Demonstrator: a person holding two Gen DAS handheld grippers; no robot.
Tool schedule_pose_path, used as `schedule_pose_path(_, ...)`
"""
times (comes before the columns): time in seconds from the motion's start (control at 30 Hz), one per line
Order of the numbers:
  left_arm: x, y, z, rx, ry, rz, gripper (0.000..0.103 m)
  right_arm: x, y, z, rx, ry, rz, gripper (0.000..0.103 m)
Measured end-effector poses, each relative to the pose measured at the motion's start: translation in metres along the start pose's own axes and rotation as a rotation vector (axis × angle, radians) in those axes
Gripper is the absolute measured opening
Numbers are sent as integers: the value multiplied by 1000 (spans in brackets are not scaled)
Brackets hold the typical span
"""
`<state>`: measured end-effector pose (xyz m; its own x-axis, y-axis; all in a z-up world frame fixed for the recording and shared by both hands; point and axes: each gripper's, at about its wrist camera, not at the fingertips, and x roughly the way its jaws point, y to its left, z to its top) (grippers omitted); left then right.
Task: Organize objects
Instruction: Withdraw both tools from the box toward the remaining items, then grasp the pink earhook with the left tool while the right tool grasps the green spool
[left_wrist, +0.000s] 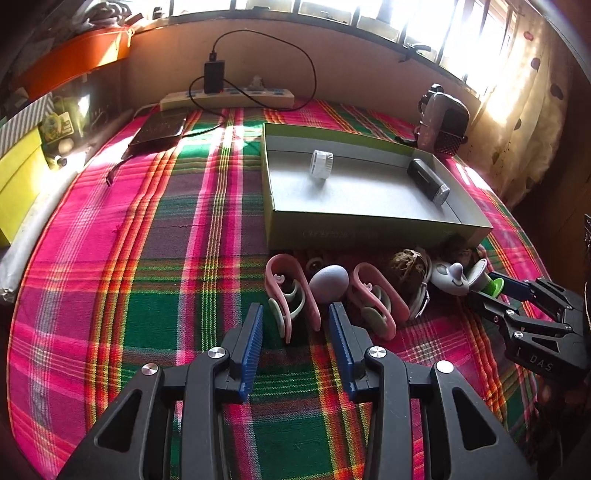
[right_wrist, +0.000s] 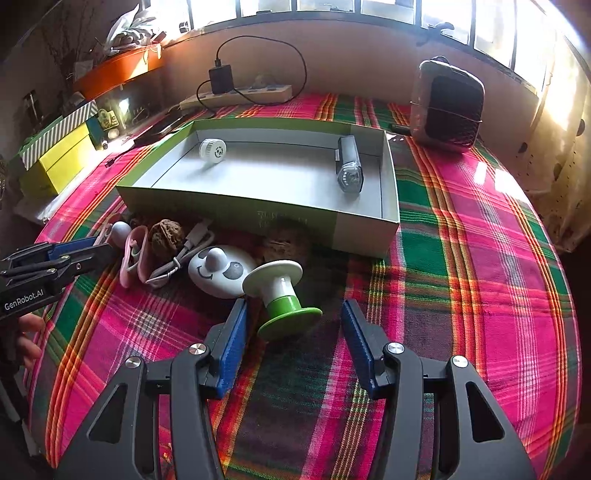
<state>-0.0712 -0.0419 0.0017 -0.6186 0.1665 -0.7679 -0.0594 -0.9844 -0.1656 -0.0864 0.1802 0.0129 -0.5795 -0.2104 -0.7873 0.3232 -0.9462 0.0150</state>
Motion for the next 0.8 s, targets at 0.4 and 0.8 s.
schedule_pose_path(0.4,0,9,3,9,-1,50,34,2,-13,3,29,0,-49,52)
schedule_pose_path(0.8,11,6,15,70,-3,95,34,4,-14,5,22,-1,-51,52)
